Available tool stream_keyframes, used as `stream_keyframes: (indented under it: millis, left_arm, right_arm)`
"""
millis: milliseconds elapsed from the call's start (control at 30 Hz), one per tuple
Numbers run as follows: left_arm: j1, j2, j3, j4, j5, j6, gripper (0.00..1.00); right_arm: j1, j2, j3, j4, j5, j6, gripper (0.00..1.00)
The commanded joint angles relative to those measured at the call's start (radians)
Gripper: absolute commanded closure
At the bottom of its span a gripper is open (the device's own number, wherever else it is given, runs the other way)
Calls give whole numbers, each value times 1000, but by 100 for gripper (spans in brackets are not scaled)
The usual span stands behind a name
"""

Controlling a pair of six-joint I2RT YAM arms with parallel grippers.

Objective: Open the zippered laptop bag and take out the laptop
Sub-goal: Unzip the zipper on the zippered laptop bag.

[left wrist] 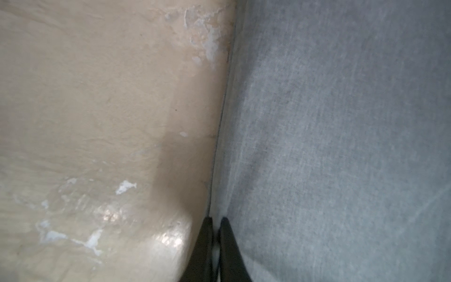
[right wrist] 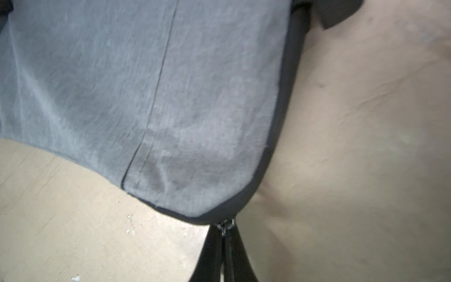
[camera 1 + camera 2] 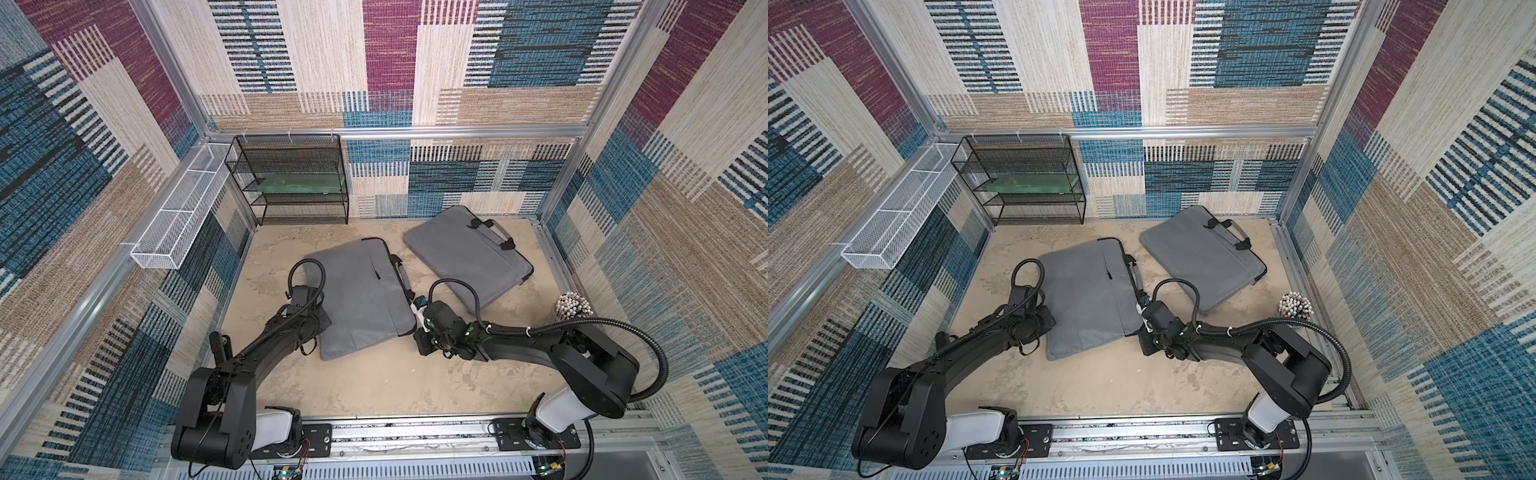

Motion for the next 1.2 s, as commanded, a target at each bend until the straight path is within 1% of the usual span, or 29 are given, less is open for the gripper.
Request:
stream_keyframes:
  millis: [0,100,133,167,233,267,333,400,567,667,700,800,833,900,1033,1167]
  left_arm:
    - [15,39,43,16,0,40,86]
    - [22,70,83,14,30,57,78]
    - [23,73,95,8,37,61,73]
    - [24,71,103,-2,43,61,61]
    - [25,51,109,-32,39,61,35]
    - [25,33,110,-67,20,54,26]
    - [26,-9,106,-130,-13,42,21]
    - [26,-62,88,-178,-21,27,19]
    - [24,-217,10,-266,36,-35,14]
    - [23,-307,-52,-269,105,-102,14]
    - [21,-330,-74,-256,136,-125,14]
    - [3,-394,-156,-166,246,-221,17]
    - [-8,-409,-187,-123,280,-258,18]
    - [-40,-422,-222,-78,309,-321,18]
    - [-120,-419,-249,-29,307,-393,21]
    - [-188,-385,-258,32,303,-427,27]
  right_arm:
    - [54,35,34,-17,-22,26,100]
    - [105,71,71,-14,-29,38,100]
    - [124,86,85,-16,-28,39,100]
    - [138,100,103,-20,-24,42,100]
    - [158,119,127,-31,-17,38,100]
    - [167,126,137,-34,-15,34,100]
    - [171,136,149,-38,-16,23,100]
    - [171,143,160,-42,-17,11,100]
    - [171,157,176,-41,-30,-14,100]
    - [171,162,183,-41,-39,-23,100]
    - [195,164,185,-42,-40,-27,100]
    - [209,168,197,-49,-46,-38,100]
    - [212,170,202,-52,-46,-42,100]
    - [222,170,209,-56,-49,-51,100]
    - [238,171,221,-56,-49,-65,100]
    - [242,175,228,-47,-64,-78,100]
